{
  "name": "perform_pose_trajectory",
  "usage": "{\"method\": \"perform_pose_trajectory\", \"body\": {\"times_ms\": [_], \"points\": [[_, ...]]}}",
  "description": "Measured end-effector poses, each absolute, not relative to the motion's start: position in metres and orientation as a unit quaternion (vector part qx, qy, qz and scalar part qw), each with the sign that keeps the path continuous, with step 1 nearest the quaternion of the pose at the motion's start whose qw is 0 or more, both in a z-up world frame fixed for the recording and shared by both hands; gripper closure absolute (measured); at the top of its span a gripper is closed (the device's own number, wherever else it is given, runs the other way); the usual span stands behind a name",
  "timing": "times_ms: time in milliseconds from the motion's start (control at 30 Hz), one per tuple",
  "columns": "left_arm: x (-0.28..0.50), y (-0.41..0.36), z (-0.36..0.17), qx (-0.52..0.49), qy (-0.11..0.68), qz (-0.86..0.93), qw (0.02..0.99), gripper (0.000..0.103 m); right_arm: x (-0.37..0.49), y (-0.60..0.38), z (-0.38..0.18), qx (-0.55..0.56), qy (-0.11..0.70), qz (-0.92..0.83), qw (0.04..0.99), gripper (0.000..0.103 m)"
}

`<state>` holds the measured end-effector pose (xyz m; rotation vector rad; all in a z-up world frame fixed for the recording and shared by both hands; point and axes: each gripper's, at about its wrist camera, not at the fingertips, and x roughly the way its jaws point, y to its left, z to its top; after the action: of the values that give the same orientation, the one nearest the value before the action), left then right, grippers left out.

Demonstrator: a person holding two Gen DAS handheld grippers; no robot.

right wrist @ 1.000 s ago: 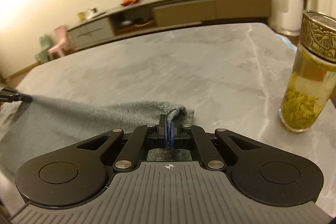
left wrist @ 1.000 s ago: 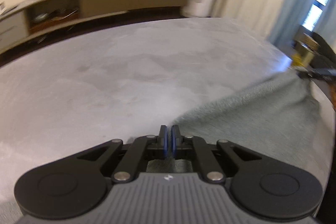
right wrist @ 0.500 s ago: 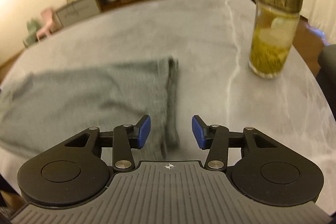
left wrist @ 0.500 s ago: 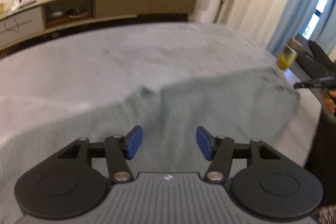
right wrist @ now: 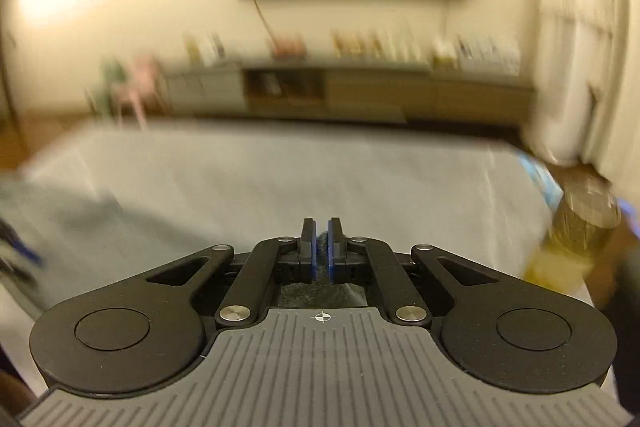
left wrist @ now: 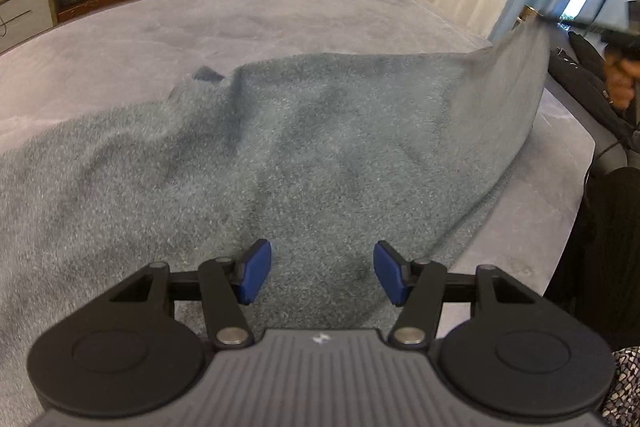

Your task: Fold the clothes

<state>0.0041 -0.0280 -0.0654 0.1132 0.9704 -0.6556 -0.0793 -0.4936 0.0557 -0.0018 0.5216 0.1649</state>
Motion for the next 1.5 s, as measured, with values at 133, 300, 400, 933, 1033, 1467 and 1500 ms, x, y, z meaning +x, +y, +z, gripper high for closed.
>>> {"method": "perform_pose_trajectory", "body": {"times_ms": [133,300,400,933,1033,1467,1500], "points": [[-0.005,-0.028,-0.071,0.062,0.464,-0.321,0.824,0.046,-0.068,-0.521,0.005,0.027,0.36,0.04,0.932,0.103],[-0.016,-0.021,-0.062,0.06,0.456,-0.311,0.832,0.047,-0.069,-0.544,-0.051,0.032,0.431,-0.008,0.902,0.103],[-0.028,-0.006,-0.048,0.094,0.437,-0.297,0.844,0.047,-0.08,-0.533,-0.028,0.007,0.387,-0.03,0.921,0.089],[-0.036,0.014,-0.052,0.176,0.461,-0.292,0.819,0.101,-0.062,-0.428,-0.057,-0.171,0.474,0.198,0.841,0.072],[-0.04,0.024,-0.05,0.143,0.471,-0.28,0.824,0.099,-0.062,-0.447,-0.056,-0.139,0.491,0.187,0.839,0.071],[0.067,0.105,-0.049,0.016,0.438,-0.091,0.894,0.062,-0.026,-0.426,-0.054,-0.075,0.439,0.11,0.889,0.067],[0.076,0.12,-0.056,0.008,0.448,-0.058,0.892,0.062,-0.025,-0.432,-0.06,-0.071,0.447,0.098,0.886,0.069]]}}
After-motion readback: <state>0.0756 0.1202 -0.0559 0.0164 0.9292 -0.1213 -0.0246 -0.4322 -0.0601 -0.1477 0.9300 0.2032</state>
